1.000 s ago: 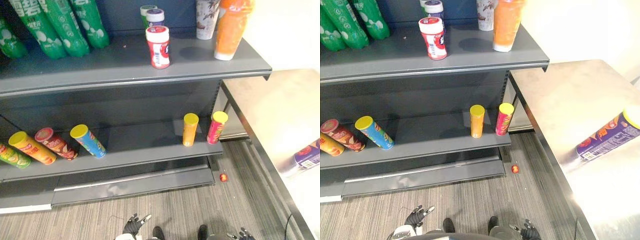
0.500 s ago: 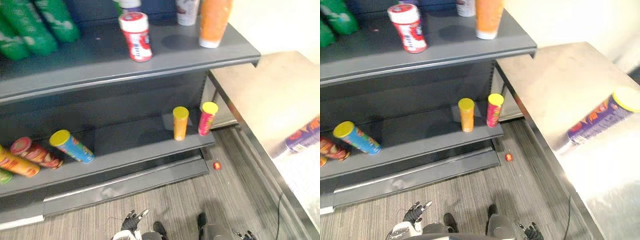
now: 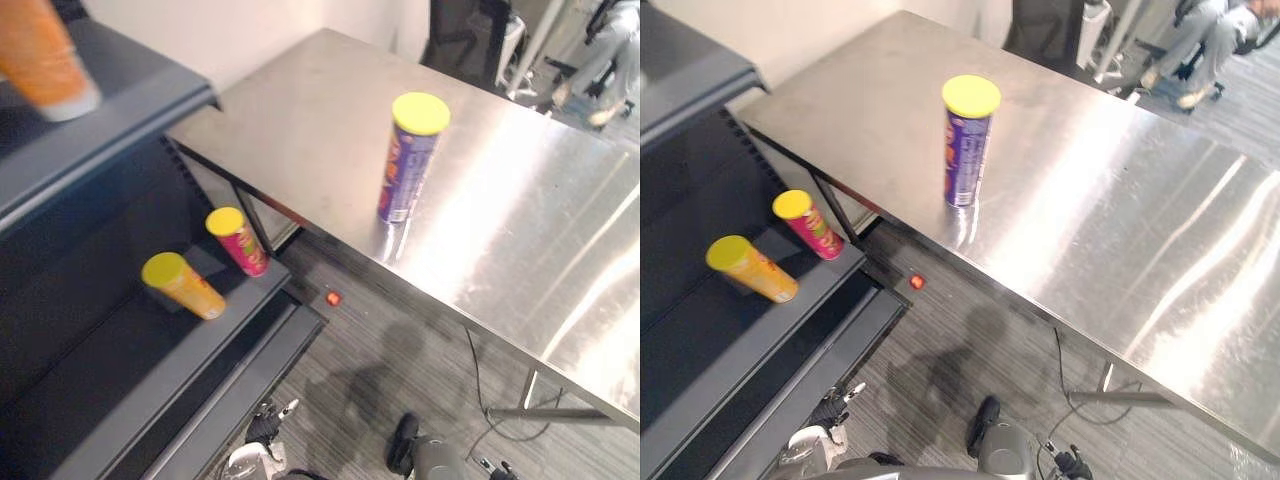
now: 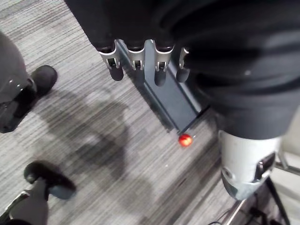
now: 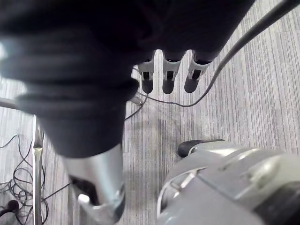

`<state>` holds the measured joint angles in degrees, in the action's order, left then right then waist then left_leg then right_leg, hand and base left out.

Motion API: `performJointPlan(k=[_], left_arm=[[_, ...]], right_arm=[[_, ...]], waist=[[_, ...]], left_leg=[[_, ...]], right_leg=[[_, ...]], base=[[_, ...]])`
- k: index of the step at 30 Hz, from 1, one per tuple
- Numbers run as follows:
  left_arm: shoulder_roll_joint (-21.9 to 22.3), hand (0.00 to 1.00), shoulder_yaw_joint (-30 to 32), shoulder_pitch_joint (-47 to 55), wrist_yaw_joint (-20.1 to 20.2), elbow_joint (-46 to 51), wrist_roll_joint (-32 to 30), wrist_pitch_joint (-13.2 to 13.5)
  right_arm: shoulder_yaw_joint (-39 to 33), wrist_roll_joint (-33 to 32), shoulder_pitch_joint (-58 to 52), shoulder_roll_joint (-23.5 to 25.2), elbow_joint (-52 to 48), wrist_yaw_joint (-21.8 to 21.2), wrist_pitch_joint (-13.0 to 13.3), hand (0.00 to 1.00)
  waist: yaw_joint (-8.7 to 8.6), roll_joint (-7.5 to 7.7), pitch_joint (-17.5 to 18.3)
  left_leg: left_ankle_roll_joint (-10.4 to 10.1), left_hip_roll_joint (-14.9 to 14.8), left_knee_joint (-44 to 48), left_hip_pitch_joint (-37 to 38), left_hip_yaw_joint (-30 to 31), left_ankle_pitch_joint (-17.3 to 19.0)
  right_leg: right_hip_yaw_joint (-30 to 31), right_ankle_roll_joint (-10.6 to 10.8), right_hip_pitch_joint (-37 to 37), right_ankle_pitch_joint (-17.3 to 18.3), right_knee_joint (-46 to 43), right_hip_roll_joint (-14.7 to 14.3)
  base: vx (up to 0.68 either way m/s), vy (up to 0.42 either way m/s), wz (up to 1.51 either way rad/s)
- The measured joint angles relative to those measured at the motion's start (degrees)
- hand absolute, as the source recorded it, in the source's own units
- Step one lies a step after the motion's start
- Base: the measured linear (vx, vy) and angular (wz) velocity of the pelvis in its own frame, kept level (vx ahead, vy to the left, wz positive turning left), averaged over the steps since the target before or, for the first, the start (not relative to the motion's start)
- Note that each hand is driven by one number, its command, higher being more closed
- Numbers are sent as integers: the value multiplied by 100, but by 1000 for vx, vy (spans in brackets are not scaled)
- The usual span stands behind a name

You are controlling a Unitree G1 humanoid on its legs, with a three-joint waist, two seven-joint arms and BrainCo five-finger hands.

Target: Put the gum and the chips on the shelf.

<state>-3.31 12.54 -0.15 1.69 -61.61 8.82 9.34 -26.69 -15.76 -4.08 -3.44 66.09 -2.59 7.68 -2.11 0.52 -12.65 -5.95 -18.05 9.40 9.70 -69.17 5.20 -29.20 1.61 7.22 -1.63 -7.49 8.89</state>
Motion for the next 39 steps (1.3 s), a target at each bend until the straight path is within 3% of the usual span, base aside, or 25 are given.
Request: performJointPlan(k=[4,14,19,20,21,22,25,27,28,33,39], left_arm=[[95,0,89,34,19,-117,-3,-13],[88,0,156,0,29,-118,-26,-72],[96,0,367,108,-65,-117,-8,-75],[105,0,368,207,-69,-119,8,-74],[111,0,346,279,-72,-78,21,-54],[133,0,277,302,-84,-77,92,-54],[188,0,140,434,-98,-53,204,17],[217,0,107,435,-93,-60,197,14],[188,0,109,437,-98,-69,183,11],[178,0,67,399,-80,-173,80,3],[68,0,70,399,-78,-179,-113,4]], right_arm=[[-65,4,-7,-7,0,-1,0,0],[-451,4,-96,19,12,2,0,0],[-380,-1,-91,9,14,6,8,0],[-258,-2,-69,-21,16,11,23,0],[-189,-2,-49,-67,8,11,45,0],[-193,-2,-52,-114,18,35,56,0],[-205,0,-54,-234,4,69,60,0],[-225,4,-70,-247,5,71,58,0],[-254,4,-124,-187,1,71,54,0],[-539,8,-397,-157,-3,67,50,0],[-497,14,-231,-45,-1,-5,49,0]], waist=[[-72,-1,-16],[-115,-13,-25],[-89,-93,-68],[-81,-92,-103],[-91,-72,-109],[-80,-86,-128],[-72,-214,-105],[-70,-336,-98],[-36,-322,-24],[-84,-292,111],[-5,-294,130]], left_leg=[[-88,-112,71,153,-100,-52],[-86,-212,307,175,-79,37],[-38,-860,1470,253,40,132],[113,-988,1872,134,669,46],[96,-776,1915,-194,1812,175],[-48,-317,1462,-336,2801,409],[-67,229,458,-343,3459,446],[-87,279,-1,-366,3563,269],[-189,372,-85,-301,3510,290],[-58,829,-322,-266,3494,367],[-31,1056,-537,-74,3360,390]], right_leg=[[1,1,-300,74,341,-216],[-26,-50,-249,243,115,-141],[247,-125,-294,405,48,-314],[489,-190,-388,430,120,-377],[692,-196,-403,406,160,-339],[923,-145,-429,366,243,-306],[1304,-29,-453,260,346,-353],[1411,70,-443,190,373,-464],[1586,169,-472,94,505,-456],[1623,331,-657,-389,1111,-173],[1908,425,-646,-486,1254,-132]], base=[[-137,-36,-9],[-127,13,1],[-98,17,-30],[-69,-16,-71],[-61,15,-87],[-40,27,-74],[-22,94,-73],[-42,158,-71],[-10,164,-52],[90,175,-1],[70,79,-23]])
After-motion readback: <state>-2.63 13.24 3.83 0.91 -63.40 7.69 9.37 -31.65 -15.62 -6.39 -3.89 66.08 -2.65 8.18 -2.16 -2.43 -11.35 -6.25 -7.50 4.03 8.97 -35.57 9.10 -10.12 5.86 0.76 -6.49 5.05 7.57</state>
